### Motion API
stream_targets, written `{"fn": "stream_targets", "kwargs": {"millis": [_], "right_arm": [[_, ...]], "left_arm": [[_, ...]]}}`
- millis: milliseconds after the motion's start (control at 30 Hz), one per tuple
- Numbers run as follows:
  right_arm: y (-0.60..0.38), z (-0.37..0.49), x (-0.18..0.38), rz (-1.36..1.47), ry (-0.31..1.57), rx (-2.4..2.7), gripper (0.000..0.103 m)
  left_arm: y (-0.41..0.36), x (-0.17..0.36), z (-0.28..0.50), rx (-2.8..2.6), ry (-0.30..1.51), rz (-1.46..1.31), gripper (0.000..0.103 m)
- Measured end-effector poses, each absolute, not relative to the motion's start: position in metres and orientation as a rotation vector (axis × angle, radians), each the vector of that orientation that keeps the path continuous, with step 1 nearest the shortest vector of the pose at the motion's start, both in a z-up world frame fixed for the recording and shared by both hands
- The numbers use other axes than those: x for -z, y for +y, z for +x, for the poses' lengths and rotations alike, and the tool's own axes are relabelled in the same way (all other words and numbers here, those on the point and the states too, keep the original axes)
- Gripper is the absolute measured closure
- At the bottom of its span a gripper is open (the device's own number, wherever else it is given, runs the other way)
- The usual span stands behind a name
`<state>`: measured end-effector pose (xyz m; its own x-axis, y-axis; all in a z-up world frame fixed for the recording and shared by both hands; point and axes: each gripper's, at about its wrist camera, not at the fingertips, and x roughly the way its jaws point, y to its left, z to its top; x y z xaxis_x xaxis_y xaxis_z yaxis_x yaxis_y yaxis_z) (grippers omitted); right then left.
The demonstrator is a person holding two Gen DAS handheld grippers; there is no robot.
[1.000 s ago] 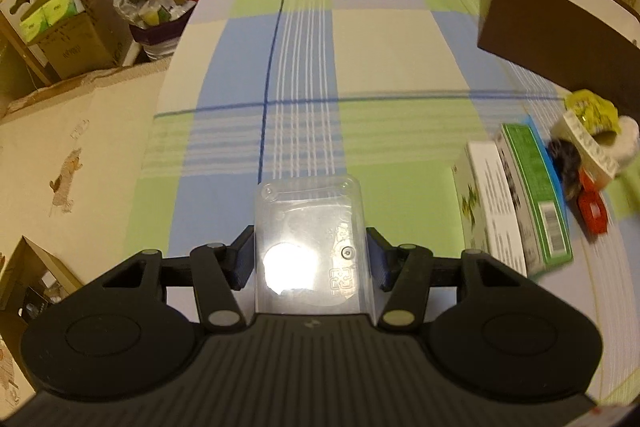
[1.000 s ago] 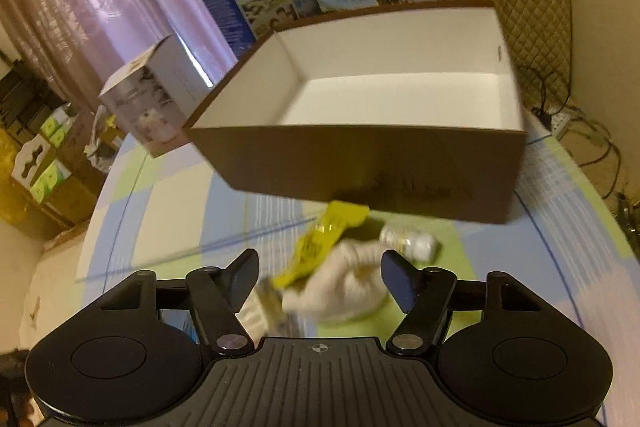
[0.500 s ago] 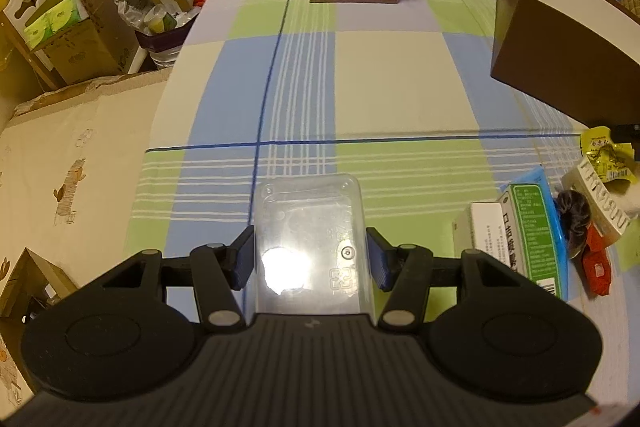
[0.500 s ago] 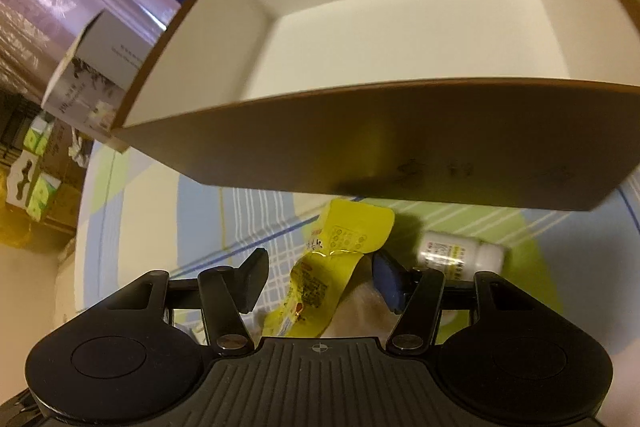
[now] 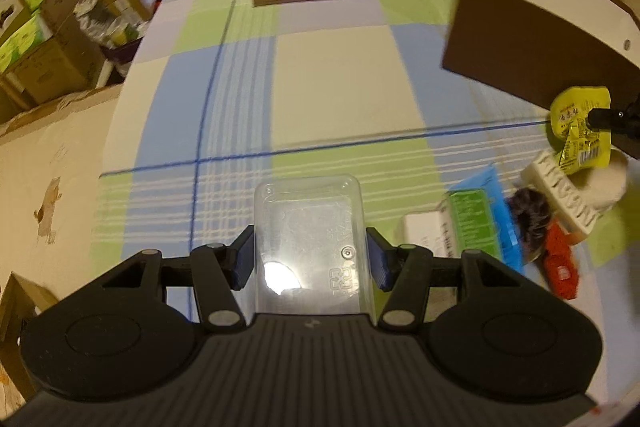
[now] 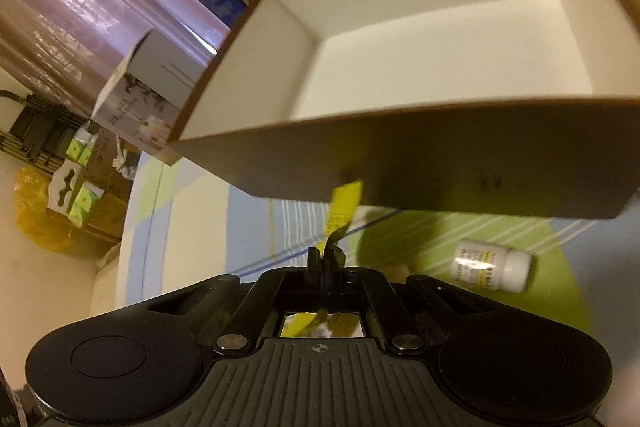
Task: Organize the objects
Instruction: 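Carry both items into the brown box and open both tools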
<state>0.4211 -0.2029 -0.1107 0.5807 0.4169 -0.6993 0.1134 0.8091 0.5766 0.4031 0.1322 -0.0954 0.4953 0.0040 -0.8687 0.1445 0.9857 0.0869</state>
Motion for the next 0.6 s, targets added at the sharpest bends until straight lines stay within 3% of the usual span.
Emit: {"fn": "stream_targets", "kwargs": {"millis": [600], "right_arm": [[-0.27,0.39,0.0,0.665,0.711,-0.215,0.103]], "left_arm": [[-0.007,0.015,0.464,0.404,0.87,0.274,0.051]]}}
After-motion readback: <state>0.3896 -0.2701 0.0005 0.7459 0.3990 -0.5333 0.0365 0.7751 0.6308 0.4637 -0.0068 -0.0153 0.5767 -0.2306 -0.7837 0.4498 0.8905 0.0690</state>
